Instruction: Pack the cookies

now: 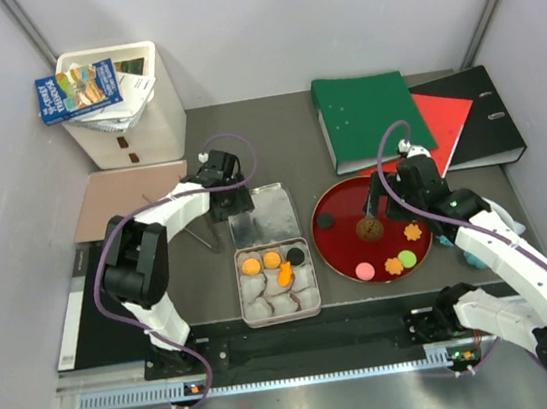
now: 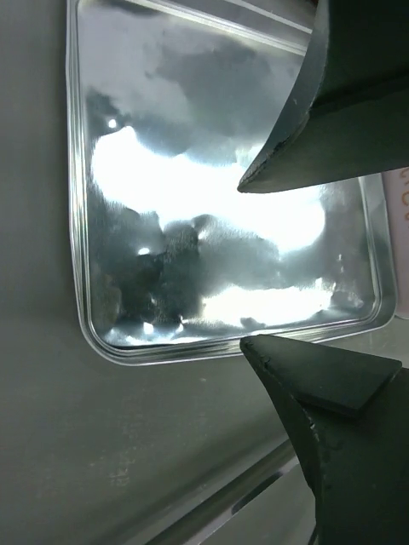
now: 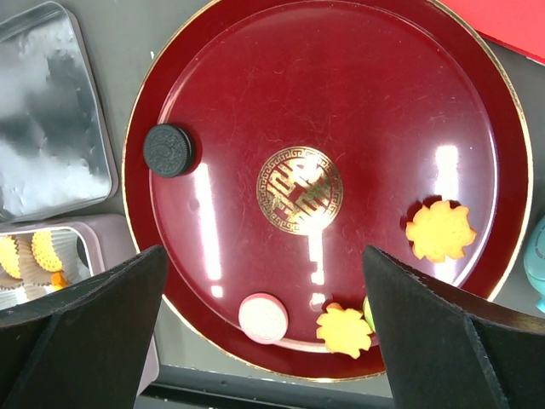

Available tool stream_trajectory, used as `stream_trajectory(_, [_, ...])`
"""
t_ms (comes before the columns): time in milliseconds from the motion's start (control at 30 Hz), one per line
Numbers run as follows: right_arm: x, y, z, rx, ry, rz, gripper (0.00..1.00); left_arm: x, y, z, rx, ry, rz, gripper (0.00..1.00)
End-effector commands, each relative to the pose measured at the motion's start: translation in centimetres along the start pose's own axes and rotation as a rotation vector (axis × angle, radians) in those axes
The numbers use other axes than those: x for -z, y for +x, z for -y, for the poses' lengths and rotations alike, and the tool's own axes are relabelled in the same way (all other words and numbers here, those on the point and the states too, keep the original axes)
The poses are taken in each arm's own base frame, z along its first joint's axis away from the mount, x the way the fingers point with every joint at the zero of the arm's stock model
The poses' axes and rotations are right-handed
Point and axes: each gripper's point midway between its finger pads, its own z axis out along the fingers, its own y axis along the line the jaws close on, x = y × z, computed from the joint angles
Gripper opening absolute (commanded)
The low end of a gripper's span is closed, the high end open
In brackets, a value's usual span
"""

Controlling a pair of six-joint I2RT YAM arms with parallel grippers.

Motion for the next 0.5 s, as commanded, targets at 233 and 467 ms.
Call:
stream_trajectory(233, [0.9,-2.0,-0.9,0.002,-0.016,0.052,0.96,-0.2,-1.2,0.4,0.036,0.033,0.074,0.71])
stream_trajectory(467, [0.6,-1.7,-0.9,0.002,-0.016,0.045,0.96,1.1,-1.5,-0.2,0.035,0.025,0.119,0.73])
